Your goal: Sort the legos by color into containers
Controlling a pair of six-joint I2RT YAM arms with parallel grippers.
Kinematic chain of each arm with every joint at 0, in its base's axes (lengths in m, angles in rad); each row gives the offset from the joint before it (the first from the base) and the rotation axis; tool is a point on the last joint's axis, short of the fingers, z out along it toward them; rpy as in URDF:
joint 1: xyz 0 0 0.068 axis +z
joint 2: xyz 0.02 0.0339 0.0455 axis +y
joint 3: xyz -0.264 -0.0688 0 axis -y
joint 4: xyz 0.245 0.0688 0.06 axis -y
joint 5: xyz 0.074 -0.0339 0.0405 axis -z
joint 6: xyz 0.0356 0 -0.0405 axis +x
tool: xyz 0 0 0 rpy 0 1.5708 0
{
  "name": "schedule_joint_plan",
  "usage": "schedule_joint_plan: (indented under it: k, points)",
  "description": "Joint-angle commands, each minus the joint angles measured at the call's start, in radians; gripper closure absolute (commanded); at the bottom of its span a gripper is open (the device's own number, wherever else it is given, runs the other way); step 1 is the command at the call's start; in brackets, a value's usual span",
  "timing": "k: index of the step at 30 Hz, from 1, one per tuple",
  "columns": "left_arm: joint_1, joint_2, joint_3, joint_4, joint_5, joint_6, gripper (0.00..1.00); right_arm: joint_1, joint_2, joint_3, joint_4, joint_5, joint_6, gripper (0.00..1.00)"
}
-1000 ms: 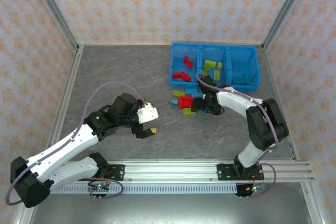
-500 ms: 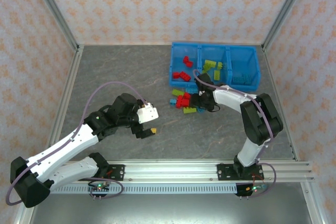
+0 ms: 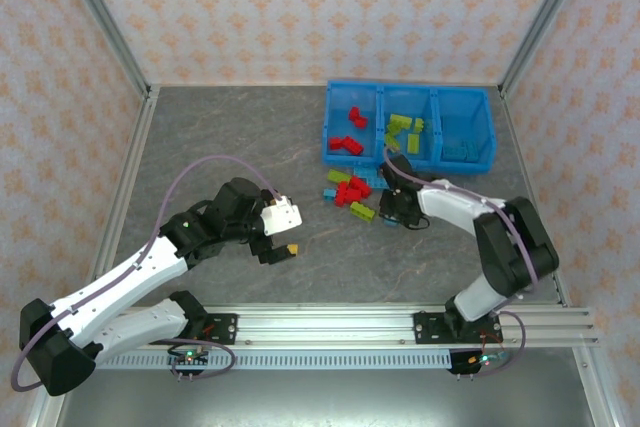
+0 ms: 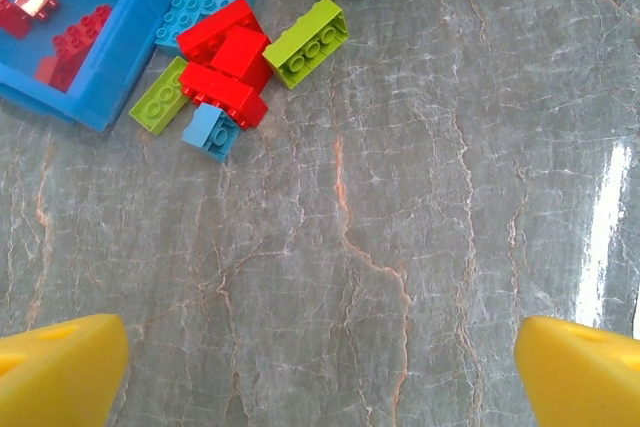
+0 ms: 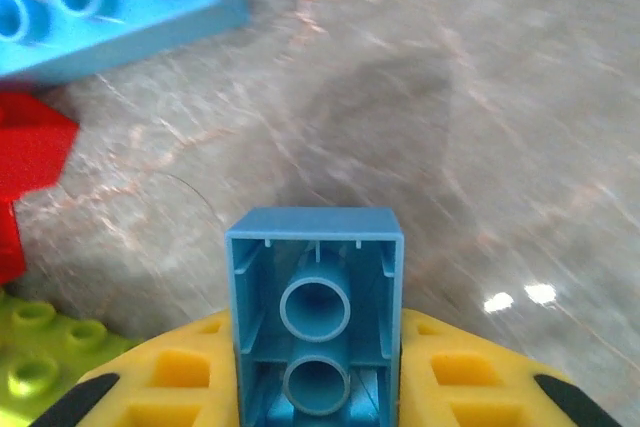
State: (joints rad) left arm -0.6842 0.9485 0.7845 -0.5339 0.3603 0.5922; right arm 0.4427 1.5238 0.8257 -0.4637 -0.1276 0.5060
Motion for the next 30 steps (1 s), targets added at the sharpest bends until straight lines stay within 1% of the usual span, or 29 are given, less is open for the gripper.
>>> schedule_joint_plan:
  k: [1,4,6,7,9,10,11,13,15,17,18,19,20,22,23,25,26,28,30]
  points:
    - [0.012,-0.024,0.03,-0.012,0.023,-0.012,0.0,-0.001,-0.173,-0.031,-0.035,0.094,0.057,0.82]
    - [0.014,-0.042,0.022,0.006,0.037,-0.013,0.0,-0.03,-0.331,-0.026,-0.063,0.182,0.066,0.88]
    - [0.015,-0.049,0.018,0.012,0.034,-0.013,0.0,-0.089,-0.422,-0.006,-0.065,0.245,0.038,0.89]
    - [0.015,-0.05,0.018,0.012,0.03,-0.013,0.0,-0.148,-0.446,0.014,-0.054,0.261,0.014,0.89]
    - [0.015,-0.049,0.019,0.01,0.031,-0.014,0.0,-0.293,-0.429,0.058,-0.005,0.215,-0.035,0.89]
    - [0.015,-0.048,0.021,0.009,0.031,-0.015,0.0,-0.37,-0.385,0.094,0.017,0.169,-0.053,0.89]
    - [0.015,-0.048,0.022,0.008,0.033,-0.015,0.0,-0.425,-0.319,0.148,0.03,0.13,-0.074,0.89]
    - [0.015,-0.047,0.022,0.002,0.026,-0.017,0.0,-0.496,-0.153,0.285,0.003,0.089,-0.108,0.89]
    - [0.015,-0.048,0.019,0.0,-0.005,-0.02,0.0,-0.525,0.021,0.444,-0.057,0.046,-0.135,0.9]
    - [0.015,-0.051,0.019,0.001,-0.047,-0.029,0.0,-0.534,0.173,0.591,-0.099,0.039,-0.15,0.9]
    - [0.015,-0.053,0.019,-0.001,-0.061,-0.031,0.0,-0.536,0.227,0.642,-0.108,0.05,-0.155,0.88]
    - [0.015,-0.058,0.018,0.0,-0.075,-0.031,0.0,-0.538,0.277,0.696,-0.115,0.066,-0.16,0.84]
    - [0.015,-0.063,0.013,0.003,-0.09,-0.03,0.0,-0.543,0.329,0.75,-0.13,0.085,-0.169,0.77]
    - [0.015,-0.076,0.002,0.011,-0.114,-0.032,0.0,-0.549,0.409,0.868,-0.195,0.11,-0.187,0.59]
    - [0.015,-0.083,-0.004,0.016,-0.125,-0.031,0.0,-0.551,0.438,0.926,-0.24,0.121,-0.195,0.52]
    - [0.015,-0.091,-0.011,0.024,-0.139,-0.032,0.0,-0.551,0.455,0.98,-0.297,0.116,-0.204,0.47]
    - [0.015,-0.094,-0.014,0.03,-0.145,-0.036,0.0,-0.552,0.442,0.972,-0.309,0.099,-0.2,0.45]
    - [0.015,-0.091,-0.013,0.047,-0.158,-0.06,0.0,-0.549,0.385,0.906,-0.302,0.05,-0.189,0.43]
    - [0.018,-0.076,-0.005,0.062,-0.173,-0.109,0.0,-0.55,0.29,0.809,-0.303,0.015,-0.174,0.42]
